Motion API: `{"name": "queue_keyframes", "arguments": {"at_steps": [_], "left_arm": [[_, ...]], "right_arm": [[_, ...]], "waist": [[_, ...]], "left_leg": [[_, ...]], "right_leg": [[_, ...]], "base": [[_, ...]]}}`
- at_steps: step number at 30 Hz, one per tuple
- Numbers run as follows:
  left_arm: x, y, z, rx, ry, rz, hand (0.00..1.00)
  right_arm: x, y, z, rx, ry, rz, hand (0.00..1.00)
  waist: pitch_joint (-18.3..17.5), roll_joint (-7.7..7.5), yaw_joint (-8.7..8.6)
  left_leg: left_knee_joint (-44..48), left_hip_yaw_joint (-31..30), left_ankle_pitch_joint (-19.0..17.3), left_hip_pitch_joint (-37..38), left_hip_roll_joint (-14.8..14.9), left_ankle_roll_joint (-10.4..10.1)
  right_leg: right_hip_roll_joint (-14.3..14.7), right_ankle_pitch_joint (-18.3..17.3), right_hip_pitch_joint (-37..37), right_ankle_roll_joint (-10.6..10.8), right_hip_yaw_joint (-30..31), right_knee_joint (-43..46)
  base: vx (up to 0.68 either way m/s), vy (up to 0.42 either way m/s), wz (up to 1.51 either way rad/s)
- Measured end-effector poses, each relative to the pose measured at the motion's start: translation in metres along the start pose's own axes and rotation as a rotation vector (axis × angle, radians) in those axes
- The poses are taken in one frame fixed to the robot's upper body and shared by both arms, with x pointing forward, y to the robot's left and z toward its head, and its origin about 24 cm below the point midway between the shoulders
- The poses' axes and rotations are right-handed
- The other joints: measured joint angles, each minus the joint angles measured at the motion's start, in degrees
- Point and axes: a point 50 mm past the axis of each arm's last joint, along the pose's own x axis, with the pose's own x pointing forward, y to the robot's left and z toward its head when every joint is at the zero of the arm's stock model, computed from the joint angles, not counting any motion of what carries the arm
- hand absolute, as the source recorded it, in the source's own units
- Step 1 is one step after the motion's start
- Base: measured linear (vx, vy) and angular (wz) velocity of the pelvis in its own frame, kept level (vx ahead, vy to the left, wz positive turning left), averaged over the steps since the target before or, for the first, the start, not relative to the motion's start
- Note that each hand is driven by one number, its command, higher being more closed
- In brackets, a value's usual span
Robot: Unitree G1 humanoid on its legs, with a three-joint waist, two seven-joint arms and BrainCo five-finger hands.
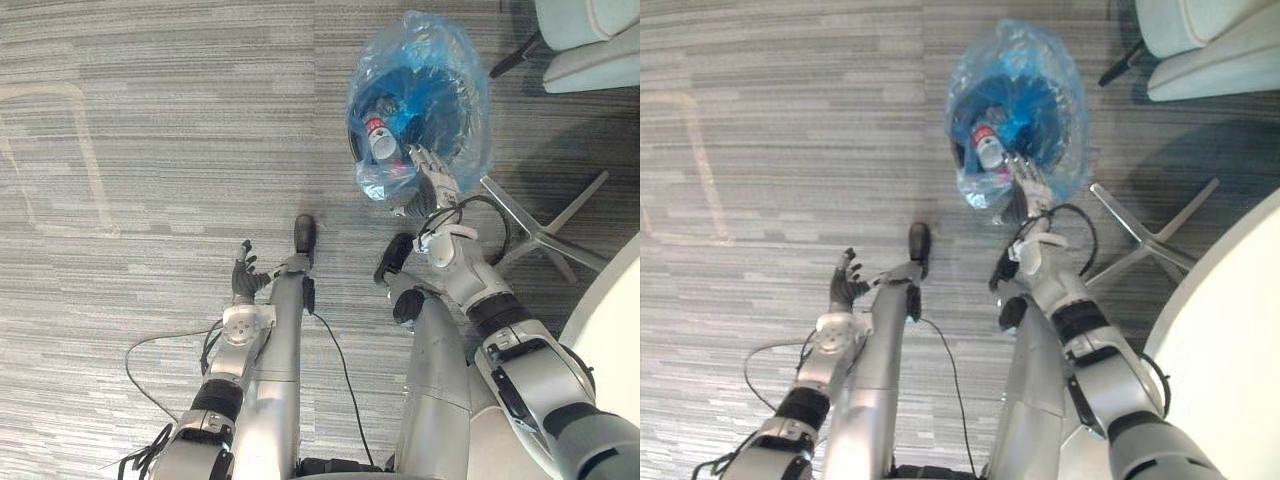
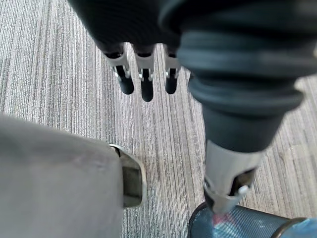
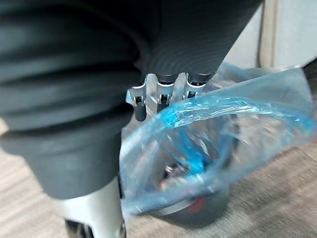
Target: Gather rubbish on tea table into small bin, then transfer packed bag to large trash can.
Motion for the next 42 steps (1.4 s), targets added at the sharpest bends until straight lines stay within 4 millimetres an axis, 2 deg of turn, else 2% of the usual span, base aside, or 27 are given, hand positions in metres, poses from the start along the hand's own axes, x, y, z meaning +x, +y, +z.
{"name": "queue_keyframes", "arguments": {"at_steps": [2,3,8,16,28,35,38,42], "left_arm": [[0.000,-0.001,0.001,-0.016,-0.004,0.002,0.00],[0.001,-0.001,0.002,-0.022,-0.003,0.002,0.00],[0.001,-0.002,0.004,-0.045,-0.011,0.004,0.00],[0.001,-0.002,0.004,-0.047,-0.012,0.000,0.00],[0.003,-0.002,0.004,-0.052,0.003,0.005,0.00],[0.002,0.000,-0.003,-0.057,0.048,0.015,0.00],[-0.001,-0.001,-0.008,-0.058,0.066,0.006,0.00],[-0.010,0.001,-0.023,-0.047,0.124,0.004,0.00]], "right_arm": [[0.001,0.001,-0.008,-0.021,0.043,0.014,0.00],[0.002,0.001,-0.009,-0.025,0.049,0.016,1.00],[0.003,0.005,-0.012,-0.069,0.068,0.045,1.00],[-0.004,0.025,-0.002,-0.056,0.050,0.112,1.00],[-0.005,0.016,0.007,0.073,0.020,0.048,1.00],[-0.022,0.028,0.027,0.218,-0.021,0.051,1.00],[-0.035,0.040,0.038,0.305,-0.031,0.072,1.00],[-0.056,0.051,0.040,0.413,0.000,0.096,1.00]], "waist": [[0.0,0.00,-0.09],[0.0,0.01,-0.15],[0.0,0.01,-0.16],[0.0,0.01,-0.25],[0.0,0.00,-0.43],[-0.1,-0.20,-0.54],[-0.1,-0.65,-0.64],[-0.5,-1.75,-0.66]], "left_leg": [[-0.4,-0.7,0.4,-0.8,-0.4,-0.3],[-0.7,-1.0,0.6,-0.9,-0.6,-0.4],[-1.6,-3.1,1.7,-1.3,-1.2,-1.4],[-1.9,-4.0,2.2,-1.2,-1.1,-1.9],[-1.5,-4.4,2.9,-0.8,-0.7,-2.3],[-2.0,-3.3,2.7,3.9,0.3,-1.8],[-4.2,-2.0,2.7,9.1,1.6,-1.7],[-7.1,-0.4,3.2,15.2,2.4,-1.3]], "right_leg": [[-0.2,-0.3,-0.8,0.2,-0.3,0.4],[-0.2,-0.4,-0.9,0.2,-0.4,0.4],[-0.6,-1.6,-0.9,-0.3,-1.9,1.4],[-0.5,-2.0,-0.9,-0.1,-2.4,2.4],[-0.1,-2.0,-0.7,-0.2,-2.4,3.3],[0.8,-1.3,3.9,-1.1,-2.2,1.8],[1.5,-1.1,9.2,-1.0,-2.3,-1.0],[1.9,-0.7,15.2,-0.9,-2.5,-3.6]], "base": [[0.01,-0.006,0.17],[0.00,-0.012,0.22],[-0.01,-0.021,0.22],[-0.02,-0.009,0.03],[-0.03,-0.005,-0.01],[-0.04,-0.003,-0.10],[-0.02,-0.006,-0.05],[0.03,-0.007,0.01]]}}
